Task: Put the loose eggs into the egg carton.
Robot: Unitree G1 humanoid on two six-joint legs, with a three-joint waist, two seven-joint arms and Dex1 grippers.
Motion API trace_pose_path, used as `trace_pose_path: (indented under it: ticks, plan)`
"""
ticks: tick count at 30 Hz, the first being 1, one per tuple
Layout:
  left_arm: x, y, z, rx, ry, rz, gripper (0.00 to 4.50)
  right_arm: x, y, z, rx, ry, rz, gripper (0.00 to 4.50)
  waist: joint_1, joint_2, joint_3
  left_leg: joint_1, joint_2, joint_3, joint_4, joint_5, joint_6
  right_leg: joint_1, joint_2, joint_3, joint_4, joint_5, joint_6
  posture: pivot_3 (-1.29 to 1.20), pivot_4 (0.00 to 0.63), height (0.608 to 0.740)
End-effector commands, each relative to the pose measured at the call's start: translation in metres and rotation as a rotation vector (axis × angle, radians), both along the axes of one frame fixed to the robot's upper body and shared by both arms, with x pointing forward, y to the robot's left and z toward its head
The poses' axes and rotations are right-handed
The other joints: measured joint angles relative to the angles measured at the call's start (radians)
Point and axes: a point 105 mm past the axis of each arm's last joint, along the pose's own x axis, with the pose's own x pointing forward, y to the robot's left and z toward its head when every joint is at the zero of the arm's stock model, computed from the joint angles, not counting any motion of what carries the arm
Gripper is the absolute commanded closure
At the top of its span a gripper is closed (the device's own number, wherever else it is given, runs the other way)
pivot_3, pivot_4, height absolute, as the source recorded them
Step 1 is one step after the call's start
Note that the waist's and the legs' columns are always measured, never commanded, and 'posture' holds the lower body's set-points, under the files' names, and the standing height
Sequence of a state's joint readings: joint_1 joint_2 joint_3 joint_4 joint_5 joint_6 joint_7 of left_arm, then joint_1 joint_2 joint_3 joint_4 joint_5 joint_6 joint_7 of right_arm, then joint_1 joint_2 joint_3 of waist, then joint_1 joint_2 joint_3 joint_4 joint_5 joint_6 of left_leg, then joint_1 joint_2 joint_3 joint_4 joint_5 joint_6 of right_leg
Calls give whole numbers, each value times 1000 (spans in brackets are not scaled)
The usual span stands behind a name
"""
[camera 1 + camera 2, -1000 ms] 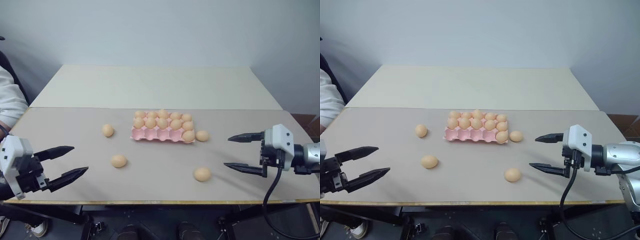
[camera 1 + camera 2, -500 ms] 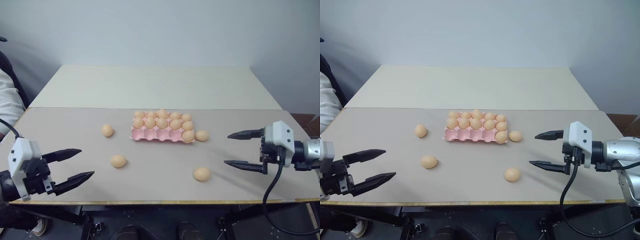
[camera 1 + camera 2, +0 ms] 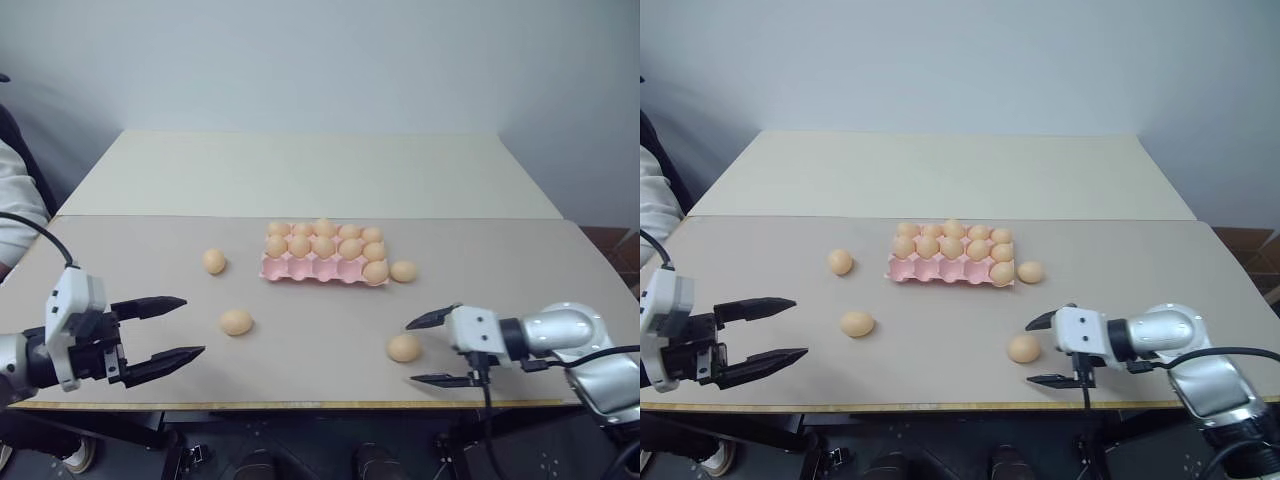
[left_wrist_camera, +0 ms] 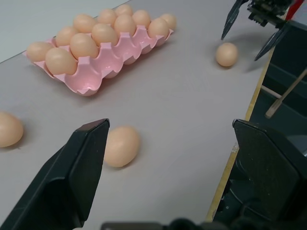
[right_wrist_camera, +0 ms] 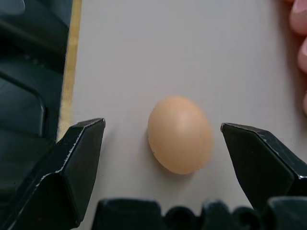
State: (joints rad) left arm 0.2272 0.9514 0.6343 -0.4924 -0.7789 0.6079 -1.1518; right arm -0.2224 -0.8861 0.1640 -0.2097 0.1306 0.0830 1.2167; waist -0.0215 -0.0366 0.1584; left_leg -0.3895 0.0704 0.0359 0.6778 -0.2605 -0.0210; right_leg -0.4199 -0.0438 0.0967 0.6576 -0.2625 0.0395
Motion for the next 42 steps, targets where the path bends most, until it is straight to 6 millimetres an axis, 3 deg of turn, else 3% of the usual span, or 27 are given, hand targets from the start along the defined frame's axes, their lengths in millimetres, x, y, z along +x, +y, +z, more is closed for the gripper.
trace_pose_path:
  ticks: [1, 8, 11, 13, 16, 20, 27, 28, 33, 38, 42]
  plan:
    - [1, -2, 6, 16, -36, -18, 0, 13, 4, -4, -46, -69, -1, 381, 2, 0, 0, 0, 0, 0, 0, 0, 0, 0, 0, 0, 0, 0, 0, 0, 150, 740]
    - [1, -3, 6, 12, -37, -17, 0, 16, 10, 11, 56, -54, -12, 2431, 5, 0, 0, -1, 0, 0, 0, 0, 0, 0, 0, 0, 0, 0, 0, 0, 150, 740]
    - [1, -2, 7, 9, -43, -10, 0, 19, 16, 34, 143, -77, -10, 2517, 5, 0, 0, 0, 0, 0, 0, 0, 0, 0, 0, 0, 0, 0, 0, 0, 150, 740]
    - [2, -1, 7, 7, -45, -8, 0, 30, 27, 55, 221, -130, -12, 2517, -1, 0, 0, 0, 0, 0, 0, 0, 0, 0, 0, 0, 0, 0, 0, 0, 150, 740]
    - [3, -2, 6, 4, -46, -7, 0, 50, 43, 70, 275, -185, -48, 2517, -16, 0, 0, 1, 0, 0, 0, 0, 0, 0, 0, 0, 2, 0, 0, 0, 150, 740]
    - [4, -4, 5, -6, -51, -6, 0, 94, 65, 72, 263, -275, -177, 2517, -23, 0, 0, -1, 0, 0, 0, 0, 0, -1, 0, 0, 2, 0, -1, 0, 150, 740]
    - [3, -4, 6, -9, -54, 3, 0, 127, 83, 68, 250, -314, -285, 2517, -21, 0, 0, -2, 0, 0, -1, 0, 0, -3, 0, 0, 2, 0, -1, 0, 150, 740]
    - [3, -4, 6, -9, -55, 5, 0, 128, 85, 68, 255, -310, -290, 1777, -21, 0, 0, -3, 0, 0, -1, 0, 0, -3, 0, 0, 2, 0, -1, 0, 150, 740]
    - [2, -3, 6, -9, -57, 10, 0, 119, 85, 70, 264, -282, -248, 194, -23, 0, 0, -2, 0, 0, -1, 0, 0, -3, 0, -1, 3, 0, -1, 0, 150, 740]
    - [4, 2, 7, -2, -58, 24, 0, 98, 73, 84, 319, -258, -190, 41, -21, 1, 0, -2, 0, 0, -1, 0, 0, -3, 0, -1, 3, 0, -1, 0, 150, 740]
    - [5, 14, 12, -10, -68, 67, 0, 70, 43, 95, 379, -221, -151, 41, -17, 0, 0, -2, 0, -1, -1, 0, 0, -3, 0, -1, 3, 0, -1, 0, 150, 740]
